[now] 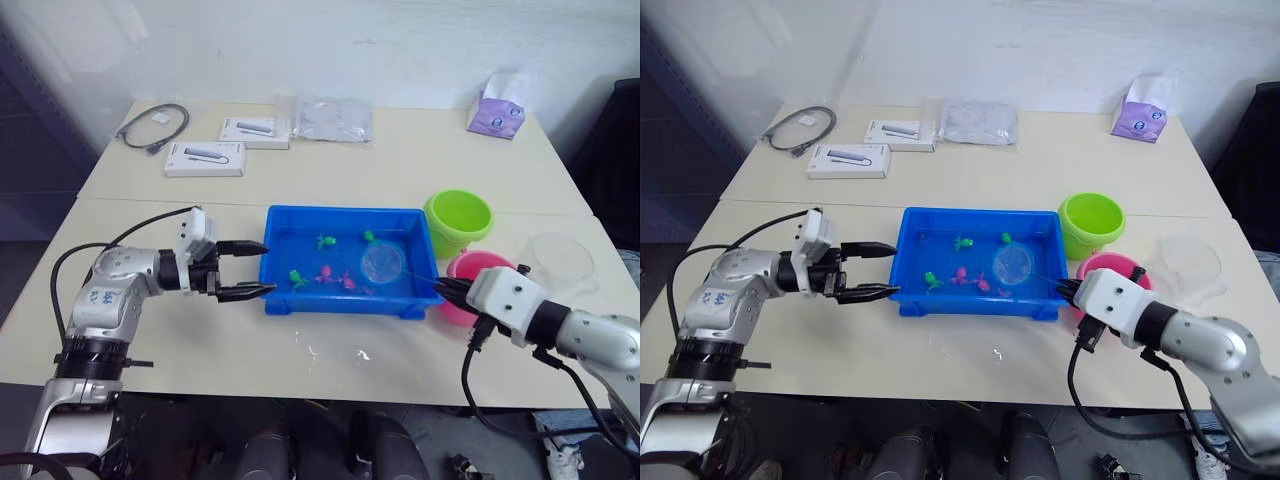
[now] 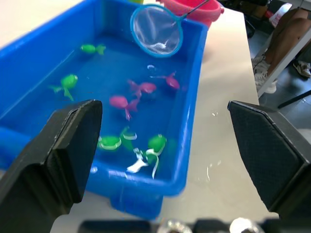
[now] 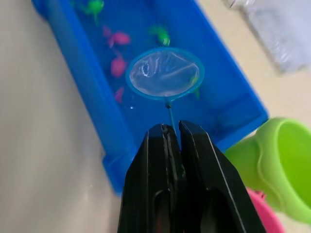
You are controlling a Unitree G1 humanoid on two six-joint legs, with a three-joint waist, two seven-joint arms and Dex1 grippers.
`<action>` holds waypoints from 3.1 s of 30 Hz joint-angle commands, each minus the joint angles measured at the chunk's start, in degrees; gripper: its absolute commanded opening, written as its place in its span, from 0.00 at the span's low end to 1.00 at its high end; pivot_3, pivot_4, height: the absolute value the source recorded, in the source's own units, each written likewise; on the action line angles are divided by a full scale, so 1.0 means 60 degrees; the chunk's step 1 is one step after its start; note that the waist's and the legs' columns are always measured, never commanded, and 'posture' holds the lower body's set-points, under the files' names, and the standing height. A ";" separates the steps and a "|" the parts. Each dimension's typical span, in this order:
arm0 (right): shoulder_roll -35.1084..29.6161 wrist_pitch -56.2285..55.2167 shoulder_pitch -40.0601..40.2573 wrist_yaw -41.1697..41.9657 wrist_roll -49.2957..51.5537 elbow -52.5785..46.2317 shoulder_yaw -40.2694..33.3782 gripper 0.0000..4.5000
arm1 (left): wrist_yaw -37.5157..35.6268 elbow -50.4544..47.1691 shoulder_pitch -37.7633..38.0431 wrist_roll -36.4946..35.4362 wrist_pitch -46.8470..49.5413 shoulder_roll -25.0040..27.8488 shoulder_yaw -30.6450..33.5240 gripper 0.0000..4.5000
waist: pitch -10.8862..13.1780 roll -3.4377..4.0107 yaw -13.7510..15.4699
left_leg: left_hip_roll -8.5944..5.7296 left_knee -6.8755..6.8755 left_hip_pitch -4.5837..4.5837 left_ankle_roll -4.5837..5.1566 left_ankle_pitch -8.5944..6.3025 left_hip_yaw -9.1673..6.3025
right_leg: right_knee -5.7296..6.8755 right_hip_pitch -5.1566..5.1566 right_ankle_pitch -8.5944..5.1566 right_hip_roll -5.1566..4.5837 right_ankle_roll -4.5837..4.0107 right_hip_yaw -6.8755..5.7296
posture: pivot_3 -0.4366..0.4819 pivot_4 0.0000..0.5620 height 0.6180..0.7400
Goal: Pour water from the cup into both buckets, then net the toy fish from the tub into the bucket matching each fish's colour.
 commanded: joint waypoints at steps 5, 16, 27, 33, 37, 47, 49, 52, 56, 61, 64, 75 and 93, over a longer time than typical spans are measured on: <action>-0.0801 -0.0535 -0.2091 0.1290 -0.1646 0.1574 0.1314 0.00 | 0.0075 -0.0748 0.0664 -0.0125 -0.0381 0.0096 0.0346 0.99 | 0.0001 -0.0001 -0.0021 | 0.0000 0.0000 -0.0001 0.0000 0.0000 0.0005 | -0.0004 -0.0004 0.0000 -0.0001 0.0000 -0.0005 | 0.48 0.27 1.00; -0.0724 -0.1662 -0.4616 0.3961 -0.2410 0.3299 0.2971 0.00 | 0.0175 -0.0723 0.0937 -0.0064 -0.0894 -0.0165 0.0238 0.99 | 0.0001 0.0000 -0.0079 | 0.0004 -0.0001 -0.0001 -0.0003 -0.0001 0.0011 | -0.0001 -0.0005 0.0000 -0.0005 0.0001 -0.0015 | 0.48 0.27 1.00; -0.0061 -0.0796 -0.5447 0.5171 -0.1773 0.3515 0.2954 0.00 | 0.0174 -0.0643 0.0677 0.0005 -0.1007 -0.0328 0.0071 0.99 | 0.0001 0.0000 -0.0172 | 0.0004 0.0000 -0.0007 -0.0005 0.0000 0.0006 | 0.0007 -0.0003 0.0002 -0.0006 0.0004 -0.0029 | 0.48 0.27 1.00; 0.0016 0.0623 -0.5186 0.5248 -0.0561 0.3135 0.2091 0.00 | 0.0200 -0.0478 0.0554 0.0057 -0.1120 -0.0384 0.0061 0.99 | 0.0001 0.0000 -0.0204 | 0.0006 -0.0001 -0.0007 -0.0006 -0.0001 0.0001 | 0.0007 -0.0002 0.0003 -0.0013 0.0004 -0.0034 | 0.48 0.27 1.00; -0.0108 0.1057 -0.5067 0.5307 -0.0232 0.3065 0.1818 0.00 | 0.0213 -0.0422 0.0518 0.0071 -0.1170 -0.0402 0.0052 0.99 | 0.0001 0.0000 -0.0214 | 0.0007 -0.0001 -0.0007 -0.0007 -0.0002 0.0001 | 0.0005 -0.0003 0.0003 -0.0016 0.0004 -0.0033 | 0.48 0.27 1.00; 0.0358 0.1643 -0.4311 0.4767 0.0969 0.3025 0.0516 0.00 | 0.0276 -0.0480 0.0497 0.0046 -0.1142 -0.0424 0.0045 0.99 | 0.0001 -0.0001 -0.0206 | 0.0007 -0.0002 -0.0008 -0.0009 -0.0003 0.0001 | 0.0005 -0.0003 0.0003 -0.0016 0.0004 -0.0032 | 0.48 0.27 1.00; 0.0367 0.1516 -0.3913 0.4658 0.1149 0.2967 0.0083 0.00 | 0.0276 -0.0480 0.0442 0.0015 -0.1116 -0.0454 0.0038 0.99 | 0.0001 0.0000 -0.0187 | 0.0006 -0.0002 -0.0010 -0.0009 -0.0003 0.0000 | 0.0004 -0.0003 0.0003 -0.0016 0.0004 -0.0033 | 0.48 0.27 1.00; 0.0475 0.1302 -0.3195 0.4404 0.1532 0.2795 -0.0888 0.00 | 0.0268 -0.0464 0.0278 -0.0060 -0.1062 -0.0558 0.0022 0.99 | 0.0001 0.0000 -0.0151 | 0.0003 -0.0002 -0.0011 -0.0009 -0.0003 0.0000 | 0.0004 -0.0002 0.0004 -0.0014 0.0005 -0.0035 | 0.48 0.27 1.00; 0.0934 0.0624 -0.1846 0.4104 0.1914 0.2412 -0.2449 0.00 | 0.0198 -0.0415 0.0019 -0.0053 -0.1023 -0.0758 -0.0080 0.99 | 0.0001 0.0000 -0.0050 | 0.0003 -0.0002 -0.0005 -0.0009 -0.0003 0.0004 | 0.0006 0.0003 0.0005 -0.0001 0.0007 -0.0032 | 0.48 0.27 1.00; 0.1984 -0.0135 0.0351 0.3623 0.2367 0.1303 -0.4896 0.00 | 0.0051 -0.0291 -0.0506 -0.0056 -0.0887 -0.1096 -0.0349 0.99 | 0.0001 0.0001 0.0099 | -0.0002 -0.0009 -0.0011 -0.0011 -0.0003 -0.0006 | 0.0006 0.0002 0.0004 0.0019 0.0006 -0.0043 | 0.48 0.27 1.00; 0.2603 -0.1111 0.1502 0.3474 0.2193 0.1293 -0.6230 0.00 | -0.0024 -0.0186 -0.0810 -0.0075 -0.0814 -0.1299 -0.0478 0.99 | 0.0001 0.0000 0.0072 | -0.0012 -0.0003 -0.0009 -0.0005 -0.0001 0.0005 | 0.0002 0.0007 0.0013 0.0018 0.0021 -0.0040 | 0.48 0.27 1.00; 0.3443 -0.5232 0.3194 0.2853 0.0291 0.2252 -0.6841 0.00 | -0.0480 0.0340 -0.1528 0.0046 -0.0790 -0.1715 -0.0811 0.99 | 0.0001 0.0000 -0.0087 | -0.0013 -0.0017 0.0036 0.0002 -0.0002 0.0049 | -0.0015 0.0016 0.0019 0.0029 0.0033 0.0042 | 0.48 0.27 1.00; 0.3127 -1.2777 0.3321 -0.3236 -0.8247 0.4232 -0.7108 0.00 | -0.0619 0.0174 -0.1701 0.0078 -0.0619 -0.1958 -0.1049 0.99 | 0.0001 0.0001 -0.0069 | -0.0011 -0.0013 0.0035 -0.0010 0.0004 0.0056 | -0.0007 0.0004 0.0011 0.0025 0.0021 0.0070 | 0.48 0.27 1.00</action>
